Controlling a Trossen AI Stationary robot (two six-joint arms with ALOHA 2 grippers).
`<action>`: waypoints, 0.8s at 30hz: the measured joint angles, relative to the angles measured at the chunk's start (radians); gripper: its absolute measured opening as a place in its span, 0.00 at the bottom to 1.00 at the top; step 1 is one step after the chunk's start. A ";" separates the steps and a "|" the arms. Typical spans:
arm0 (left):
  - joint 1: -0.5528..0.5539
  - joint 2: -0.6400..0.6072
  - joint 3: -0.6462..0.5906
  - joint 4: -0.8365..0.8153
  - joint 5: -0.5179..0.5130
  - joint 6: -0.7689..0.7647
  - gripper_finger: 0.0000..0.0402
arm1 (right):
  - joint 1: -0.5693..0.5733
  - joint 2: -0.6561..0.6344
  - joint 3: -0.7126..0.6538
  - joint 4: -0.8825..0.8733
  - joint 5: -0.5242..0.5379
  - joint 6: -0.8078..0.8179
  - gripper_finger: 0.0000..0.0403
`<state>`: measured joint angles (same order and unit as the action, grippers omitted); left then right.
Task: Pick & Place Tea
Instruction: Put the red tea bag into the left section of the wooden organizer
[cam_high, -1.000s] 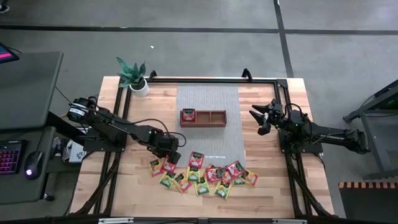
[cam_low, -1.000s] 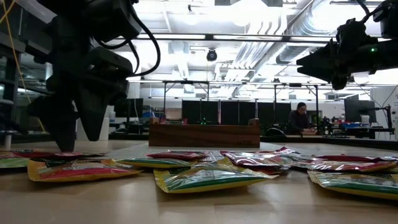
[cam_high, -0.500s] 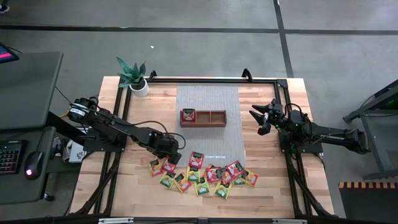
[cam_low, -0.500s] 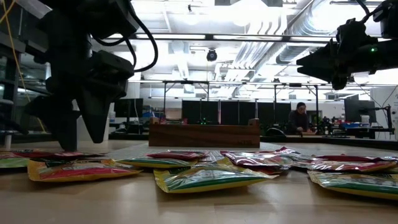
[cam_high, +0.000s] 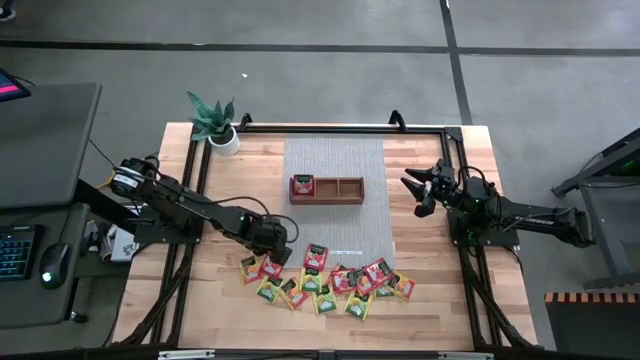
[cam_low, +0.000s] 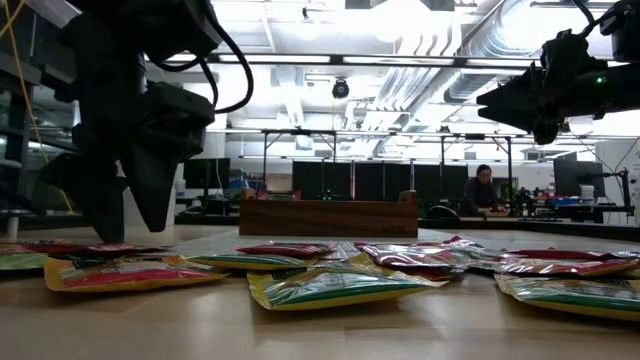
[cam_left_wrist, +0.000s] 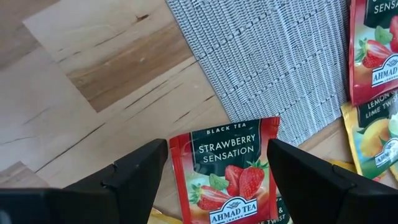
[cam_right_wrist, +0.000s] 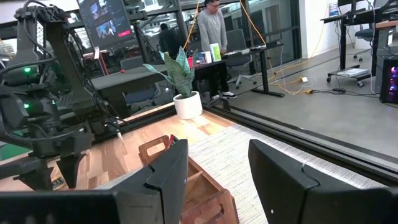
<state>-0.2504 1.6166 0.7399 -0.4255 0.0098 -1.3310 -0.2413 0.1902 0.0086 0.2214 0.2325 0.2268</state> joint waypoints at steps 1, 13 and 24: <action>0.000 0.009 0.001 0.001 0.003 -0.005 0.72 | 0.000 0.000 0.000 0.000 0.000 0.000 0.41; -0.017 0.012 0.002 -0.009 0.003 -0.021 0.72 | 0.000 0.000 0.000 0.000 0.000 0.000 0.41; -0.024 0.022 0.005 -0.023 -0.003 -0.027 0.64 | 0.000 0.000 0.000 0.000 0.000 0.000 0.41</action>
<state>-0.2749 1.6382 0.7448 -0.4482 0.0070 -1.3582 -0.2413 0.1902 0.0086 0.2214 0.2322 0.2268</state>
